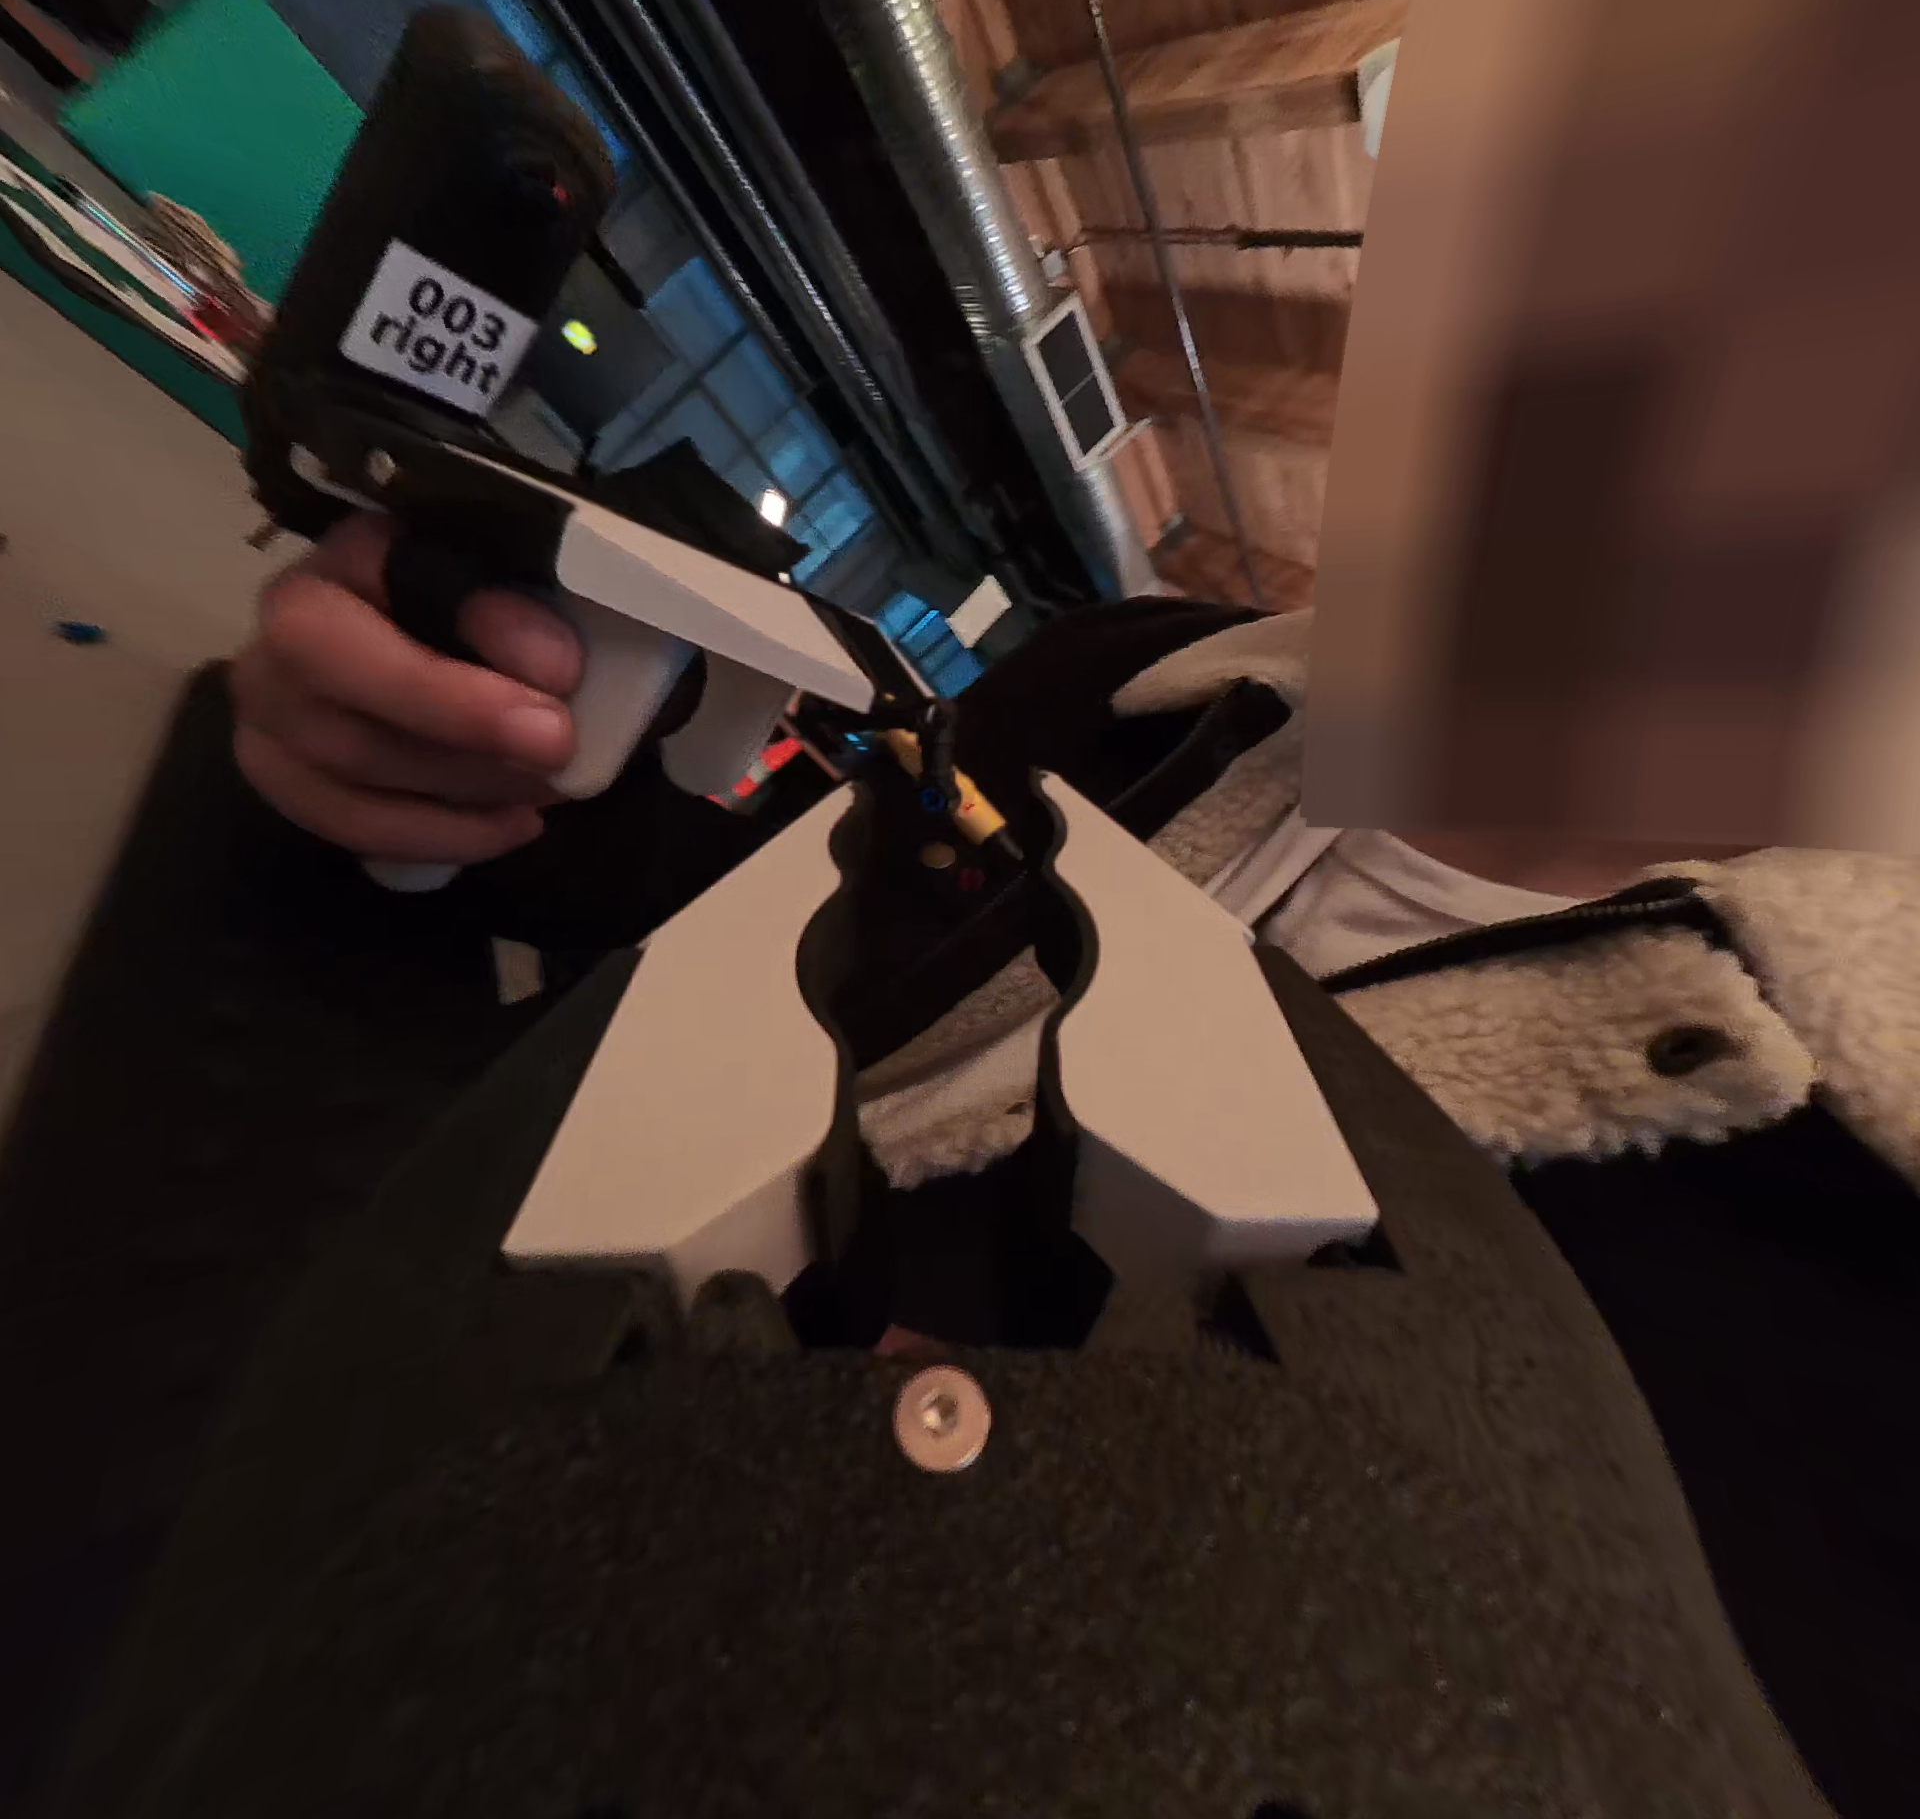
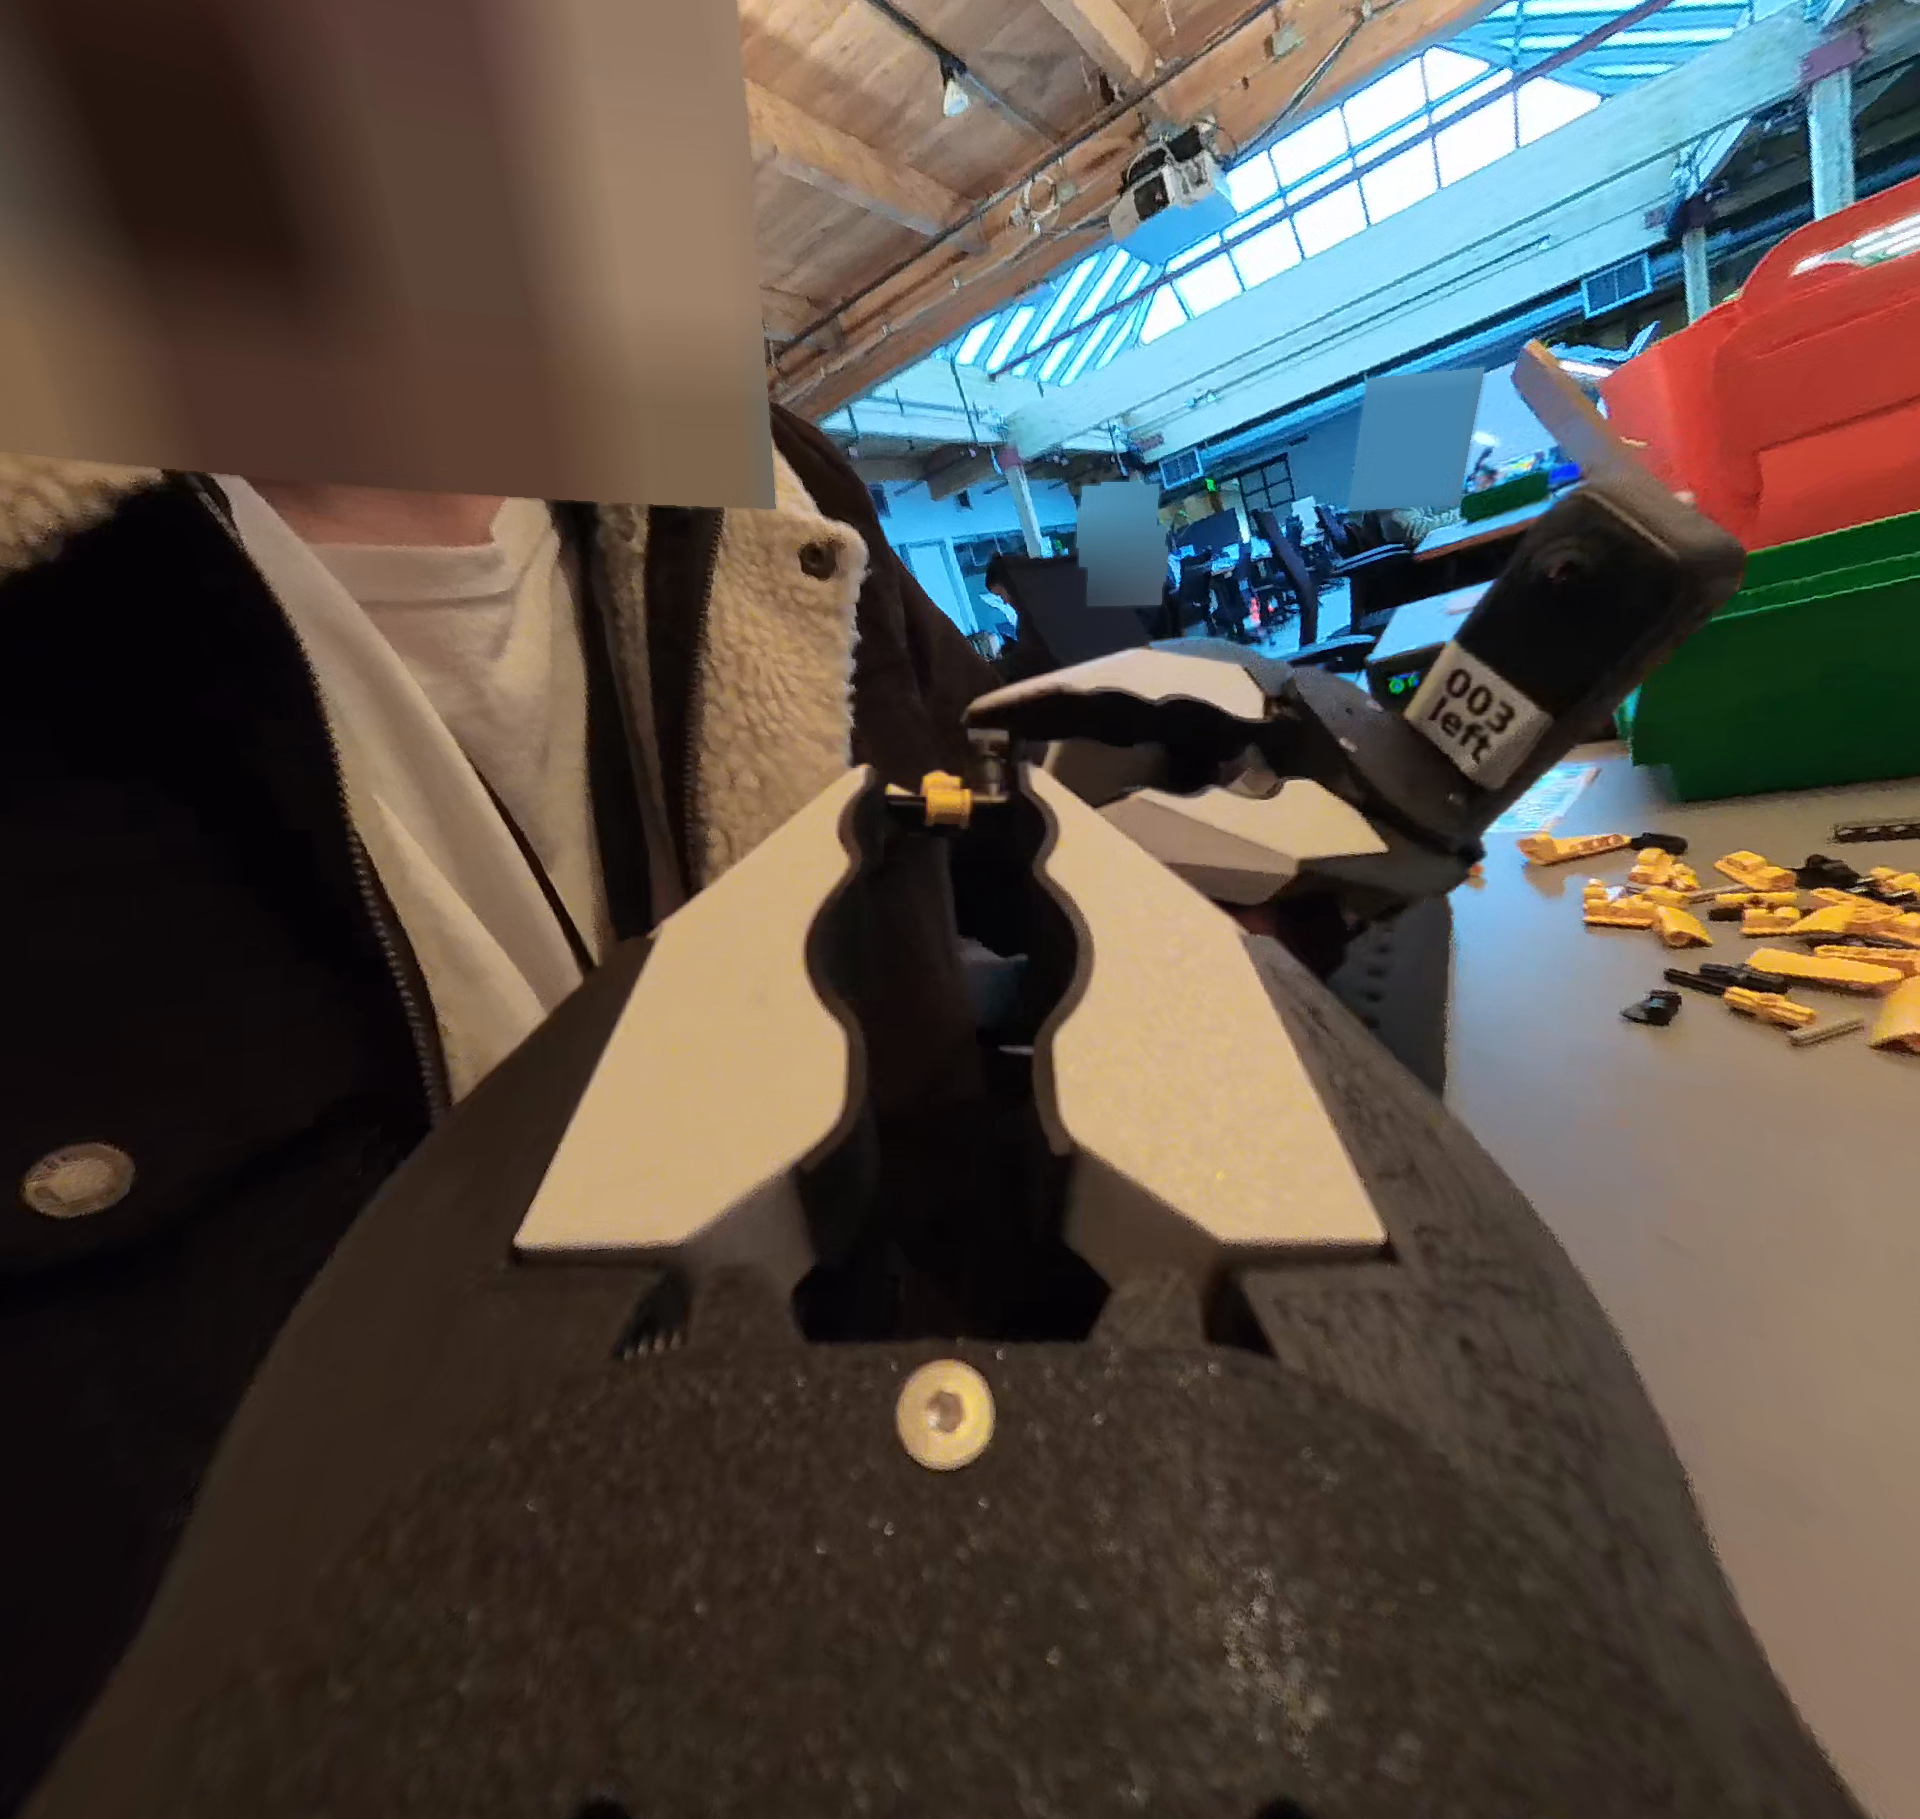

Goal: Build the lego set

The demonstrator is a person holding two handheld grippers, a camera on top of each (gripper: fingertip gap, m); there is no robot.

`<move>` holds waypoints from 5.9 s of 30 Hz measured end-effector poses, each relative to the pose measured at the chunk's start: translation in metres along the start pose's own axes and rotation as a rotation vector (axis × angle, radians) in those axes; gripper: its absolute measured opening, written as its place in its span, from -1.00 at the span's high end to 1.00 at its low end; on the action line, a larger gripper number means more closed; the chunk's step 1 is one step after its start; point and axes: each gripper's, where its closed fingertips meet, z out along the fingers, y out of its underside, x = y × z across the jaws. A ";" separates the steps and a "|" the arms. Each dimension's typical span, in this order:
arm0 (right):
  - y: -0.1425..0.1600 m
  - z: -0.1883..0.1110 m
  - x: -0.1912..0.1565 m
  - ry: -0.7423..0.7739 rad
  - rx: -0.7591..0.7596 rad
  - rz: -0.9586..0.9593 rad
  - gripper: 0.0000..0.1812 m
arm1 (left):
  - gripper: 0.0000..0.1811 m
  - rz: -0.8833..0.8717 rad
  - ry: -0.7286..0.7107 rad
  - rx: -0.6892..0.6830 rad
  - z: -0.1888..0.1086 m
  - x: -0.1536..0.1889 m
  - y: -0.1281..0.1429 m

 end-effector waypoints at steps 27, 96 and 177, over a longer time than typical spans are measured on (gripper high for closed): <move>0.015 -0.002 0.008 0.046 -0.125 -0.073 0.75 | 0.87 -0.179 0.018 -0.070 0.005 -0.015 0.023; 0.034 -0.338 -0.076 1.644 -0.773 0.048 0.85 | 0.91 -0.148 -0.287 0.270 -0.120 -0.095 -0.070; -0.008 -0.046 0.101 0.963 -0.367 -0.518 0.96 | 0.92 0.015 -0.250 0.179 -0.034 -0.088 -0.048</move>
